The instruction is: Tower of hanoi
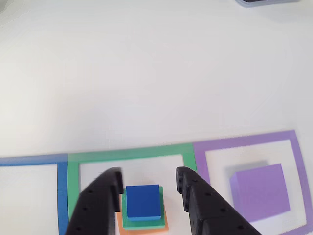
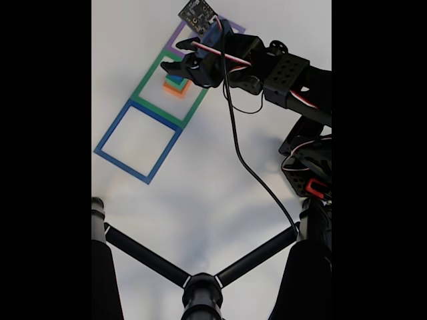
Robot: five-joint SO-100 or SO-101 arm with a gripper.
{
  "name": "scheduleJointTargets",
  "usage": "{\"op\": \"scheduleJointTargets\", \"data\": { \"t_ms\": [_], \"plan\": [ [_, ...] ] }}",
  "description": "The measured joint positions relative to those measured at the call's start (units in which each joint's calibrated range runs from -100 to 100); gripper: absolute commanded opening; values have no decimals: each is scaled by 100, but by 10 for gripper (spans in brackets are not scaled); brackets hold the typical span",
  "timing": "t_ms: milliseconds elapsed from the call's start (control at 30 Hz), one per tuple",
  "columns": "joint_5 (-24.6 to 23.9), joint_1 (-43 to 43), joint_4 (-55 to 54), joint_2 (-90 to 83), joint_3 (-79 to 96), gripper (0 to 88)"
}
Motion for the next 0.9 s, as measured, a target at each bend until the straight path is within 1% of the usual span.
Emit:
{"op": "scheduleJointTargets", "data": {
  "t_ms": [200,333,433,600,667,833,900],
  "plan": [
    [0,301,2944,-34,-2237,0],
    [0,700,4907,126,-3897,0],
    [0,1079,5968,269,-4938,0],
    [0,1623,7083,588,-6237,0],
    [0,1749,7345,722,-6615,0],
    [0,1788,7519,831,-7114,4],
    [0,1788,7519,831,-7140,34]
  ]
}}
